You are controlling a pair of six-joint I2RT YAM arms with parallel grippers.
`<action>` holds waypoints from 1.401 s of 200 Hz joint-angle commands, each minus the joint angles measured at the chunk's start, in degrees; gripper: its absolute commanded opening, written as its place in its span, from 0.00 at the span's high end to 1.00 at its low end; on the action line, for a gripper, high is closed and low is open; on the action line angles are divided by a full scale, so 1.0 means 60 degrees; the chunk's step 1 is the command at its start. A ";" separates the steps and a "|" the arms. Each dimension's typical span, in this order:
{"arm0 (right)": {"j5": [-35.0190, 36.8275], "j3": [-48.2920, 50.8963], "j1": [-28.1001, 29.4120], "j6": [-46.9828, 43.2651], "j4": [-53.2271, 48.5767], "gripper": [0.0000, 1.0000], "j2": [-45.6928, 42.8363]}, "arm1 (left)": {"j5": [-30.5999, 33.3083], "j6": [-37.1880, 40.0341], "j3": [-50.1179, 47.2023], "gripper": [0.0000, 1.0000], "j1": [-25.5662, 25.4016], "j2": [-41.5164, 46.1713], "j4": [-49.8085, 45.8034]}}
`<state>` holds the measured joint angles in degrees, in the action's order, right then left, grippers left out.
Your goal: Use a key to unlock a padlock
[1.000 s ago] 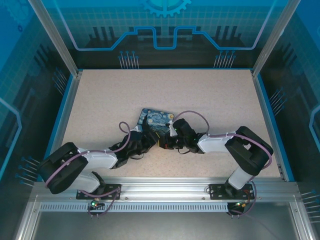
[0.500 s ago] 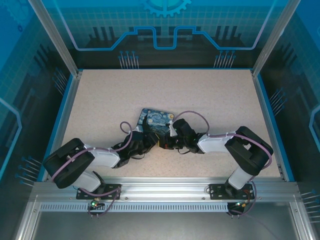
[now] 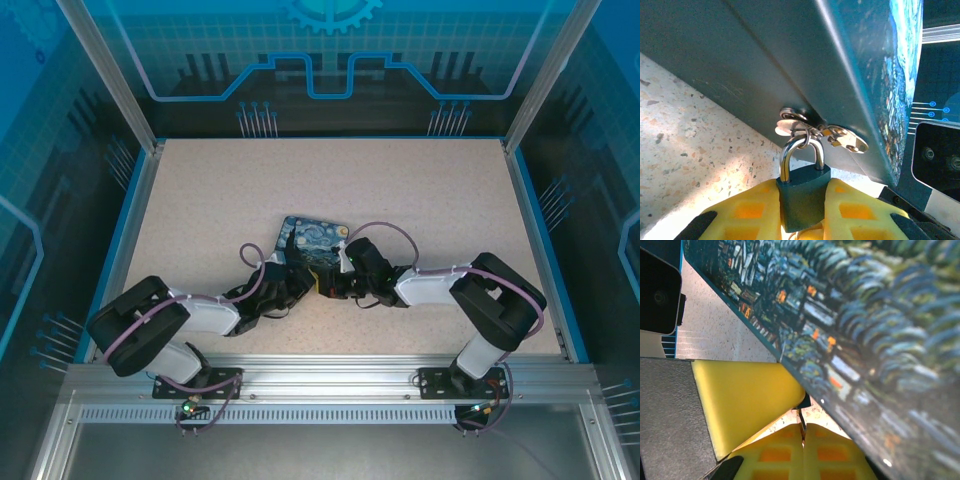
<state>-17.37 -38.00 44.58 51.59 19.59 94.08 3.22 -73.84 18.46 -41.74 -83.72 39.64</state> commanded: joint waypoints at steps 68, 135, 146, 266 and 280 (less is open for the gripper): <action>0.0378 0.0353 -0.0369 -0.2468 -0.1364 0.70 -0.1623 | 0.0240 -0.0113 0.0247 1.00 0.0024 0.0741 -0.0503; 0.1873 0.0313 -0.0418 -0.5603 -0.2962 0.58 -0.2918 | 0.0312 0.0016 0.0457 1.00 0.0033 0.0923 -0.1110; 0.1617 0.0334 -0.0418 -0.5542 -0.2790 0.57 -0.2814 | 0.0396 0.0109 0.0415 1.00 0.0054 0.0981 -0.1221; 0.2001 0.0324 0.0460 -0.4732 -0.1248 0.44 -0.1054 | -0.0643 0.1168 -0.0116 0.51 0.1464 0.2227 -0.2436; 0.2281 0.0226 0.0503 -0.4734 -0.1210 0.41 -0.0832 | -0.0824 0.1245 -0.0105 0.44 0.1658 0.2291 -0.2583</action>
<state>-7.20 -34.61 46.61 22.81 10.57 87.02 1.63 -68.62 18.68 -33.41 -71.57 26.83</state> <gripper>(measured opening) 0.572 0.517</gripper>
